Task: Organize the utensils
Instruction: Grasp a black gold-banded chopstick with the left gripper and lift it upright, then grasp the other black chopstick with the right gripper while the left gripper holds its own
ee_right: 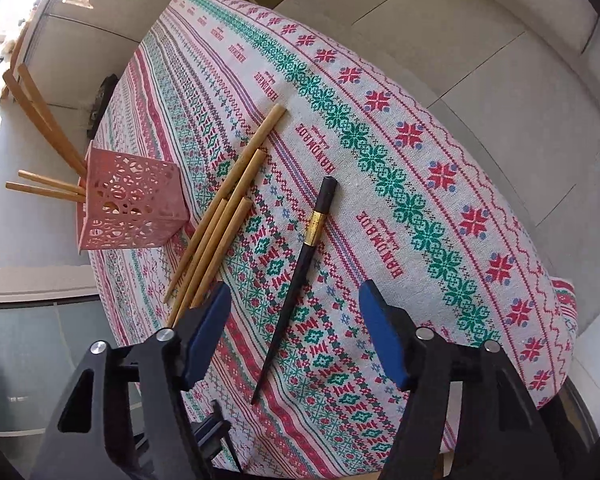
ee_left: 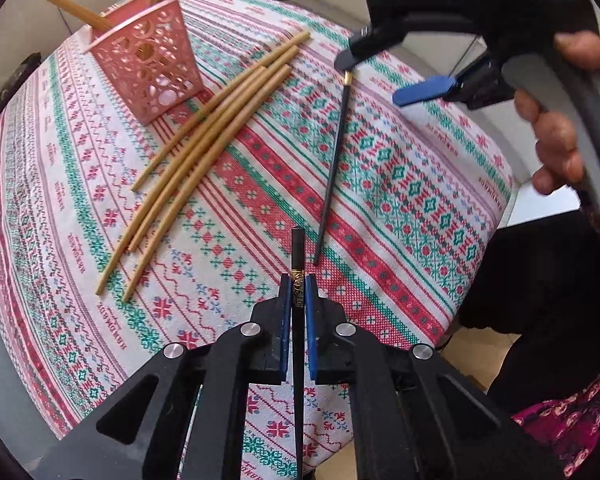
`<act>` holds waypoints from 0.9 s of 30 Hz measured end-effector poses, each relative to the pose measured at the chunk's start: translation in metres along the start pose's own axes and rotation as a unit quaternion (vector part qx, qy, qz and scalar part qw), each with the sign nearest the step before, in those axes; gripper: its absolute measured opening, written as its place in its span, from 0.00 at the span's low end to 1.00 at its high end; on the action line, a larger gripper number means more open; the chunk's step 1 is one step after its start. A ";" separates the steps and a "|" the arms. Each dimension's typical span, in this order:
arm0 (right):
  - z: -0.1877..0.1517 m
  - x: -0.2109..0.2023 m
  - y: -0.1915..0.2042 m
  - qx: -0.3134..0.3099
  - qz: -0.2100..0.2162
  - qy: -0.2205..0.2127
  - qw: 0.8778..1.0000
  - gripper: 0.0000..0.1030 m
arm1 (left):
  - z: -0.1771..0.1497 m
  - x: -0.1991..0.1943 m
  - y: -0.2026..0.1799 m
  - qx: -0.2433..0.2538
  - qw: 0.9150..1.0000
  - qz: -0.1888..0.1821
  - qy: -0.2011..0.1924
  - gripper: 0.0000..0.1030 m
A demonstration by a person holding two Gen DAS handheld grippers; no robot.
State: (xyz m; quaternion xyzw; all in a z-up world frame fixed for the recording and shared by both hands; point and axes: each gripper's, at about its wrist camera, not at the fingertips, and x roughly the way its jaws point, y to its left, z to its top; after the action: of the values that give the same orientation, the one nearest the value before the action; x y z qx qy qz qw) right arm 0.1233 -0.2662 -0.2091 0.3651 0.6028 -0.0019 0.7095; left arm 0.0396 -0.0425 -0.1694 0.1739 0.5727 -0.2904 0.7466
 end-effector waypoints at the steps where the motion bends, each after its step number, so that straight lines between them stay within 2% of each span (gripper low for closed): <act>1: 0.000 0.002 0.004 -0.001 -0.012 -0.006 1.000 0.60 | 0.001 -0.006 0.004 -0.006 1.000 -0.001 -0.011 0.06; 4: 0.005 0.010 0.014 -0.002 -0.047 -0.012 0.999 0.56 | 0.003 -0.018 0.009 -0.014 0.999 -0.004 -0.034 0.06; 7: 0.013 0.019 0.024 -0.005 -0.079 -0.021 0.997 0.42 | 0.002 -0.028 0.011 -0.012 0.999 -0.006 -0.048 0.06; 8: 0.016 0.022 0.027 -0.015 -0.098 -0.023 0.995 0.30 | -0.001 -0.033 0.013 -0.013 0.999 -0.005 -0.052 0.06; 10: 0.021 0.027 0.037 -0.029 -0.127 -0.032 0.991 0.20 | 0.000 -0.042 0.019 -0.017 0.998 0.001 -0.060 0.06; 11: 0.024 0.028 0.038 -0.028 -0.135 -0.034 0.990 0.12 | 0.000 -0.045 0.022 -0.021 0.998 0.004 -0.065 0.06; 12: 0.026 0.029 0.038 -0.027 -0.136 -0.038 0.990 0.12 | -0.001 -0.049 0.020 -0.025 0.997 0.005 -0.070 0.06; 16: 0.025 0.028 0.034 -0.037 -0.121 -0.051 0.991 0.10 | 0.000 -0.064 0.027 -0.044 0.995 0.005 -0.093 0.06; 20: 0.002 0.009 0.030 -0.065 -0.077 -0.100 0.990 0.09 | -0.002 -0.081 0.036 -0.078 0.988 -0.003 -0.131 0.06; 24: -0.037 -0.029 0.043 -0.119 -0.035 -0.177 0.976 0.08 | -0.002 -0.101 0.037 -0.086 0.978 -0.009 -0.192 0.06; 27: -0.072 -0.064 0.059 -0.177 -0.004 -0.255 0.951 0.08 | -0.003 -0.117 0.029 -0.079 0.966 0.002 -0.244 0.06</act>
State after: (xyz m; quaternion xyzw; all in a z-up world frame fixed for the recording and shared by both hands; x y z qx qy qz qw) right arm 0.0706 -0.2136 -0.1247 0.2187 0.3939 0.0092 0.8927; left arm 0.0350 0.0087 -0.0600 0.0393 0.3939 -0.2757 0.8759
